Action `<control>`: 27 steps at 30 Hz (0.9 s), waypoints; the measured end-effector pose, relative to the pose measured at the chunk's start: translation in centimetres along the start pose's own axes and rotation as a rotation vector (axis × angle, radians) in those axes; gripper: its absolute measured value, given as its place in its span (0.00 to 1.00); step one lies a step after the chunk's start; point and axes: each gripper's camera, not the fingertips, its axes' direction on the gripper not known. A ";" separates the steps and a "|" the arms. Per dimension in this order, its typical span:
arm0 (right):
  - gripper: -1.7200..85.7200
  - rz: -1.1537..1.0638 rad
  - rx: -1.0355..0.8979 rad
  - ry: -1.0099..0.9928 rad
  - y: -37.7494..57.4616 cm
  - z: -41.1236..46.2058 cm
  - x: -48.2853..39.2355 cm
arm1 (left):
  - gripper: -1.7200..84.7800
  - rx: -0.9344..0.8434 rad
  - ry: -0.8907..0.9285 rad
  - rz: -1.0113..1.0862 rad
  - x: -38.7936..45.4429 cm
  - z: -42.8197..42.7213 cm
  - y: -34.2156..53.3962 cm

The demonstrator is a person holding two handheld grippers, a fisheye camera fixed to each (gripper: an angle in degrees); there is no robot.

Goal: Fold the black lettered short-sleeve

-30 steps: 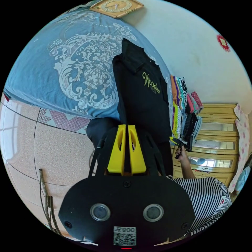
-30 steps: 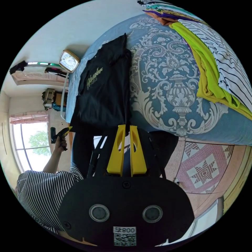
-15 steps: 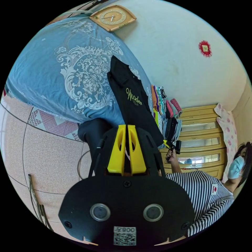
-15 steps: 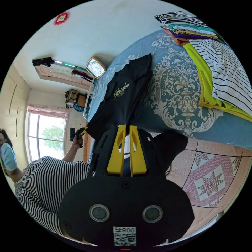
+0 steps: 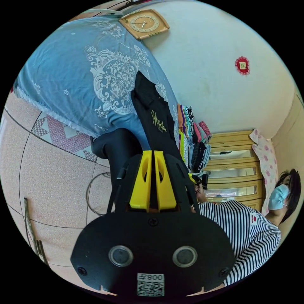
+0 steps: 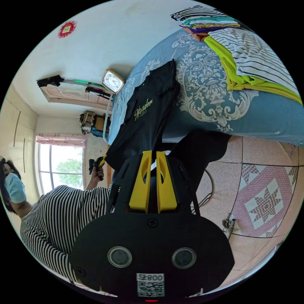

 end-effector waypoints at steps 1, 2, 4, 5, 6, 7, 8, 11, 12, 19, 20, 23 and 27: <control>0.04 0.006 0.004 -0.006 -0.2 0.0 0.2 | 0.03 0.000 0.006 -0.004 -0.4 0.3 -0.3; 0.04 0.014 0.009 -0.013 -0.6 0.0 0.4 | 0.03 0.001 0.010 -0.005 -0.6 0.4 -0.6; 0.04 0.019 0.008 -0.006 -1.4 0.1 0.5 | 0.03 0.004 0.017 -0.004 -1.0 0.9 -1.7; 0.04 0.020 0.004 0.001 -2.0 0.2 0.4 | 0.03 0.005 0.018 -0.002 -1.1 1.1 -2.0; 0.04 0.019 0.005 0.002 -2.7 0.2 0.3 | 0.03 0.007 0.021 0.000 -1.2 1.3 -2.8; 0.05 0.019 0.007 0.001 -3.1 0.2 0.2 | 0.03 0.010 0.023 0.001 -1.3 1.5 -3.6; 0.05 0.020 0.012 -0.002 -3.8 0.1 0.1 | 0.03 0.012 0.026 0.002 -1.4 1.6 -4.1; 0.05 0.020 0.034 -0.025 -6.2 -0.1 -0.3 | 0.03 0.023 0.047 -0.002 -1.7 2.3 -6.7; 0.05 0.014 0.038 -0.028 -7.4 -0.2 -0.7 | 0.03 0.025 0.052 -0.001 -1.7 2.7 -7.9; 0.05 -0.027 0.036 -0.019 -16.2 -0.4 -3.4 | 0.03 0.030 0.056 0.028 -0.3 5.9 -18.7; 0.05 -0.037 0.036 -0.014 -18.0 -0.3 -4.0 | 0.03 0.029 0.052 0.033 -0.1 6.2 -19.9; 0.05 -0.051 0.029 0.014 -23.3 0.2 -5.4 | 0.03 0.033 0.040 0.047 0.8 8.3 -26.0; 0.05 -0.037 0.010 0.033 -31.6 1.8 -6.5 | 0.03 0.039 0.023 0.047 1.5 12.2 -35.2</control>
